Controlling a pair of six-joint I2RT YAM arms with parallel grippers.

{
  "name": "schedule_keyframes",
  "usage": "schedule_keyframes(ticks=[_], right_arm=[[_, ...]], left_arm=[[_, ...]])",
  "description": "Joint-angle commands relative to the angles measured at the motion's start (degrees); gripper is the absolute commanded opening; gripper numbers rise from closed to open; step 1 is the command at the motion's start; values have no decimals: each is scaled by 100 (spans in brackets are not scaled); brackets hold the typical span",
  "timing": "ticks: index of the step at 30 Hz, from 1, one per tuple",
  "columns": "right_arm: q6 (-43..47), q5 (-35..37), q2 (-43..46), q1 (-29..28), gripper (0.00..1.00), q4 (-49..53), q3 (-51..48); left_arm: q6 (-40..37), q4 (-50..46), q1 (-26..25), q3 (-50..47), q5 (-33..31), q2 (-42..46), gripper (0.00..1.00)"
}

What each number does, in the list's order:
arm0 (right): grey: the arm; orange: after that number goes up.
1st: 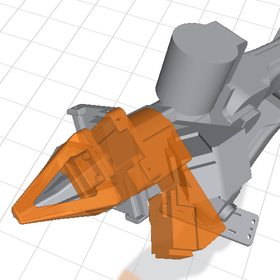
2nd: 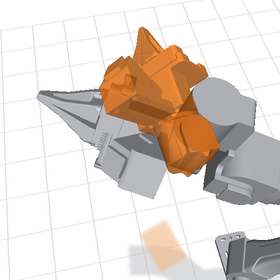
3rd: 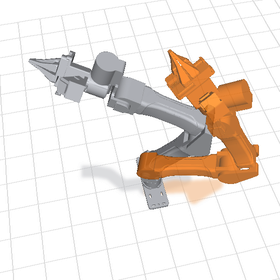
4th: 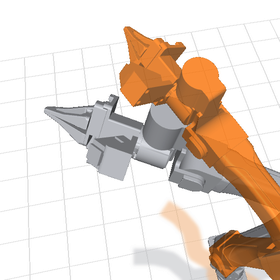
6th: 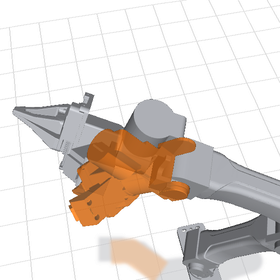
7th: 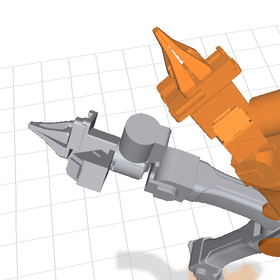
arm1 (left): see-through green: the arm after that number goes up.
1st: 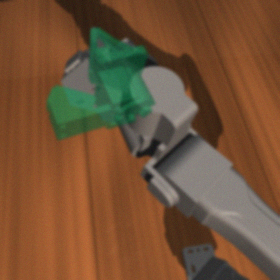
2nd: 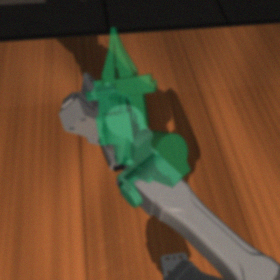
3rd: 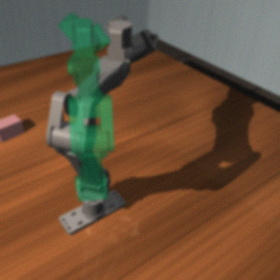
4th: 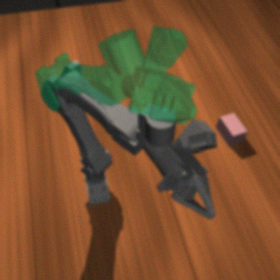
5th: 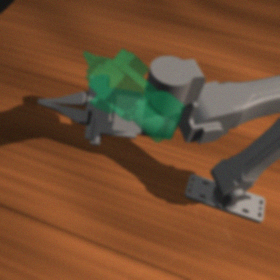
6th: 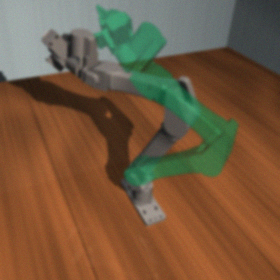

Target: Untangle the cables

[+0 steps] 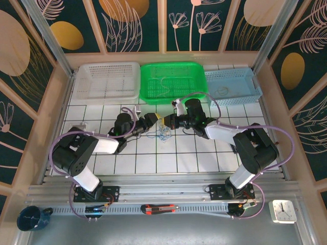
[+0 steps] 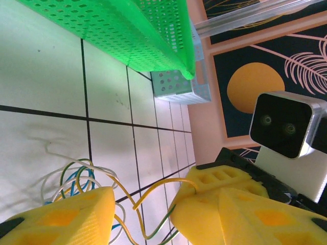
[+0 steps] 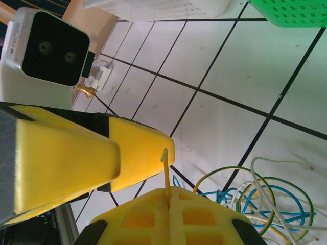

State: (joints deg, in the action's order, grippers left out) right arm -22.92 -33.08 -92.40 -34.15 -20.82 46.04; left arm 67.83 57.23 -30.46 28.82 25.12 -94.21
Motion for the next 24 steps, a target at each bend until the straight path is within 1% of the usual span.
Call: schedule_keyframes(ticks=[1,4,15,20,24], right_arm=[[-46,-111,172,40,0,-206,-69],[-59,-131,179,32,0,-230,-80],[-46,-190,190,33,0,-216,-100],[-18,-184,186,31,0,-186,-113],[46,-131,161,36,0,-132,-146]], left_arm=[[57,416,-48,19,106,-84,55],[63,463,-43,49,107,-99,53],[102,647,-66,56,150,-185,40],[100,709,-59,30,148,-159,28],[70,719,-65,1,109,-67,14]])
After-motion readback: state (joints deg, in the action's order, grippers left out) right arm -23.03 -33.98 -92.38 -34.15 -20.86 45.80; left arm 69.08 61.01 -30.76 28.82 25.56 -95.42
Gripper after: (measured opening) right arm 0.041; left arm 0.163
